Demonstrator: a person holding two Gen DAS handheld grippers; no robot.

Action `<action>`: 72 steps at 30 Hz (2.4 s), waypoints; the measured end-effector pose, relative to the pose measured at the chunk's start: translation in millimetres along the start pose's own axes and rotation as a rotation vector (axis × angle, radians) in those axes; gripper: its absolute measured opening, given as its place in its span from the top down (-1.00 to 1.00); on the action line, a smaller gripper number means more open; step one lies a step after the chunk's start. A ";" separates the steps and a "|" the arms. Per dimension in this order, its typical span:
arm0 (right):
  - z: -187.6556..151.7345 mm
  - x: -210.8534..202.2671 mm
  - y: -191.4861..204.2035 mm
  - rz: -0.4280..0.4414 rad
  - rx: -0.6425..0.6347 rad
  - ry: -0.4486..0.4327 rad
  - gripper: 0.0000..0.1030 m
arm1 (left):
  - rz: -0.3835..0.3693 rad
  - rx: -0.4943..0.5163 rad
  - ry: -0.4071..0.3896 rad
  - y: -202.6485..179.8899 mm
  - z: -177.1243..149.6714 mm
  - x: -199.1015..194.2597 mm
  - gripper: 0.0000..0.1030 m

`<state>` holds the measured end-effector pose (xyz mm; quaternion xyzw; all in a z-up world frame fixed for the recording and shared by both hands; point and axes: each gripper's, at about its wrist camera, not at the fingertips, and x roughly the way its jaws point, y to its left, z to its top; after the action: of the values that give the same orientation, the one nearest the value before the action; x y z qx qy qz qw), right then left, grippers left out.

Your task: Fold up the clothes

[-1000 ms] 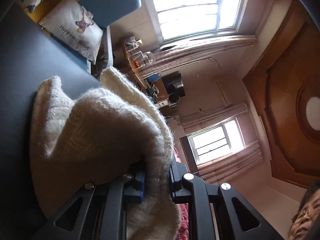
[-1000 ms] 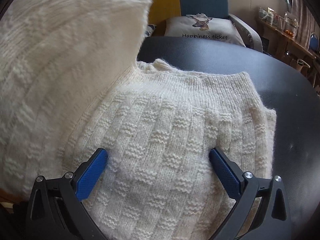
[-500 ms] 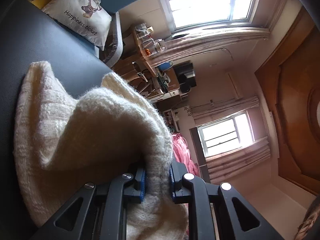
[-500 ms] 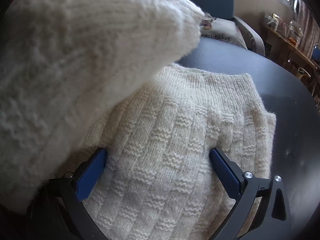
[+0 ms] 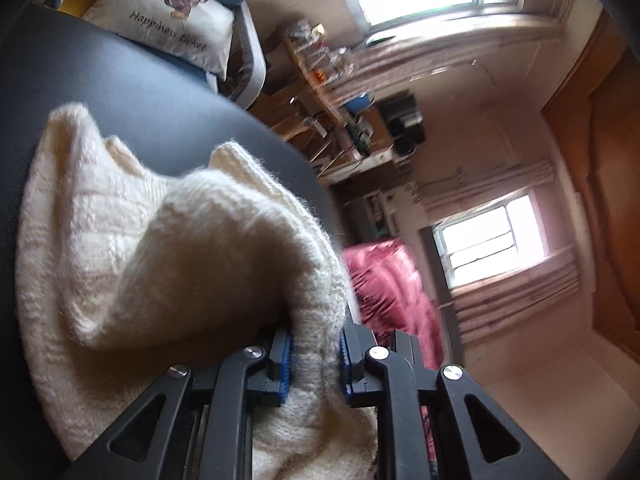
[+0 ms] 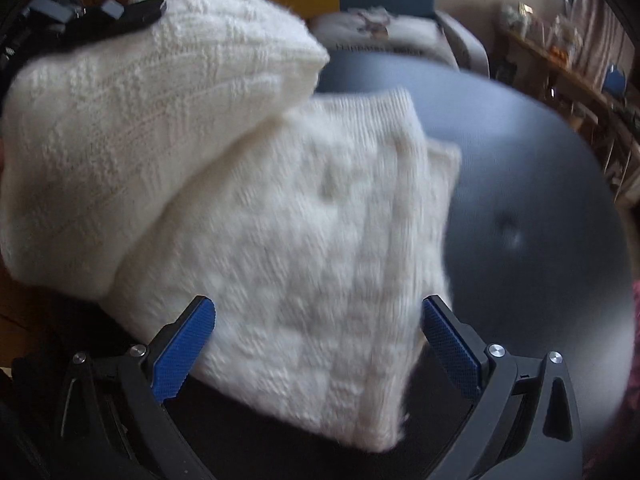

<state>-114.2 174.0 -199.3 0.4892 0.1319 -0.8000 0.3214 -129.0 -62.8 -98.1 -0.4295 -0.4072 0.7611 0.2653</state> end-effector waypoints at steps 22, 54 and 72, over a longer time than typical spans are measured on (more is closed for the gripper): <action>-12.4 -2.9 -18.2 0.004 0.057 -0.037 -1.00 | 0.046 0.024 0.008 -20.1 -2.5 -26.8 0.26; 45.2 -62.8 29.0 0.578 -0.280 0.123 -1.00 | 0.489 0.768 -0.016 -23.1 -164.9 -64.5 0.27; 44.1 -37.5 36.0 0.642 -0.235 0.159 -1.00 | 0.848 0.827 -0.142 4.4 -180.9 -32.3 0.50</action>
<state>-110.0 137.9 -141.6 0.5263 0.0872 -0.5968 0.5993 43.9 -18.5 -141.9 -0.3638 0.1131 0.9229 0.0555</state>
